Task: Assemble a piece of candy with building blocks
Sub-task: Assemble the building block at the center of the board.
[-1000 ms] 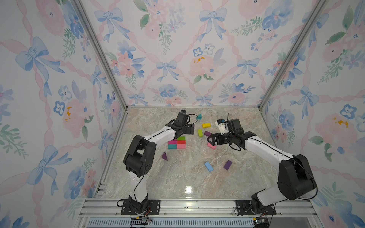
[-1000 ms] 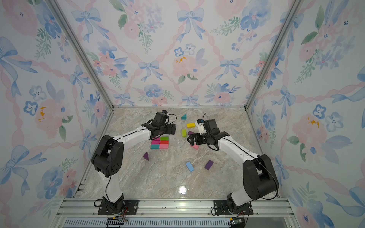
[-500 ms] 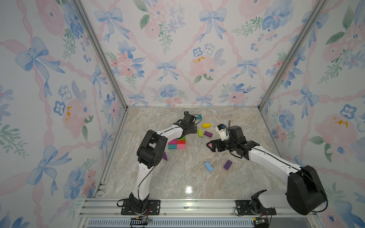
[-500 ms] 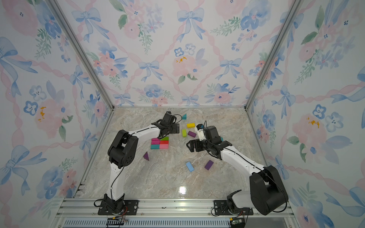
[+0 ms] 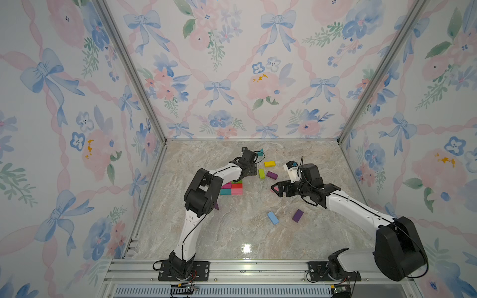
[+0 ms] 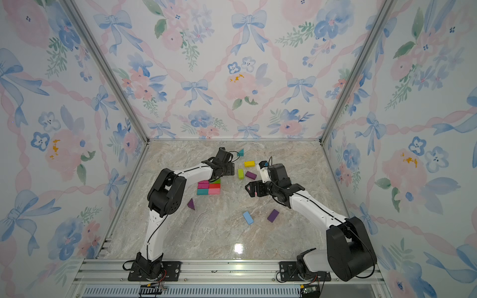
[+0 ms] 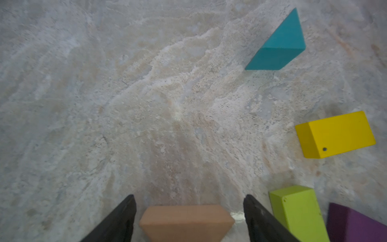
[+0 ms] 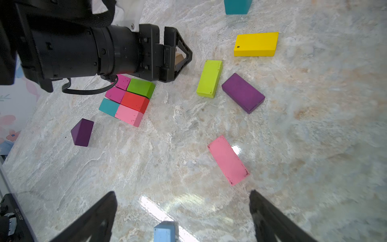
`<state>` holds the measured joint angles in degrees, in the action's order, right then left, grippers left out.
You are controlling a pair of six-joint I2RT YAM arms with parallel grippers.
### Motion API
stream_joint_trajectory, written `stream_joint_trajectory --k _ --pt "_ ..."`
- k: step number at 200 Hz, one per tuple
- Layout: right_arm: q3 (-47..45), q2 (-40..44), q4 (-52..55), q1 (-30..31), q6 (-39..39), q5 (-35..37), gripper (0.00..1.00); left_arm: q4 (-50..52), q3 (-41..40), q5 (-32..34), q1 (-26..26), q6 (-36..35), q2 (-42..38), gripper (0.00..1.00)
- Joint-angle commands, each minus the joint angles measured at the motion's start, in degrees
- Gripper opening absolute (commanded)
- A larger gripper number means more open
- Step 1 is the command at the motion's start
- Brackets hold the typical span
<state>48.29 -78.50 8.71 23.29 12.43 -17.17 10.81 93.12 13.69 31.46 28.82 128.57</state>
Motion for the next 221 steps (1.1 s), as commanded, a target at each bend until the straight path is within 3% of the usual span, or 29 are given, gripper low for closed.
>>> stream_joint_trajectory --k 1,62,111,179,221 --pt "-0.76 1.44 -0.76 -0.52 -0.82 -0.41 0.99 1.22 1.83 0.65 0.32 0.2 1.81 0.78" --pt "-0.48 1.31 -0.65 -1.24 -1.28 -0.42 0.99 1.58 1.98 0.89 0.12 -0.18 2.0 0.59" --pt "-0.74 1.69 -0.28 -1.6 -1.49 -0.5 0.99 1.83 0.95 1.34 -0.98 -0.68 0.51 0.57" --pt "0.16 1.44 -0.91 -0.86 -0.63 -0.42 0.99 1.73 -6.72 3.13 -5.82 -0.71 -6.27 0.56" --pt "0.94 1.91 -0.07 -0.01 -0.7 -0.08 0.99 1.58 -10.26 3.16 -5.95 1.04 -8.77 0.57"
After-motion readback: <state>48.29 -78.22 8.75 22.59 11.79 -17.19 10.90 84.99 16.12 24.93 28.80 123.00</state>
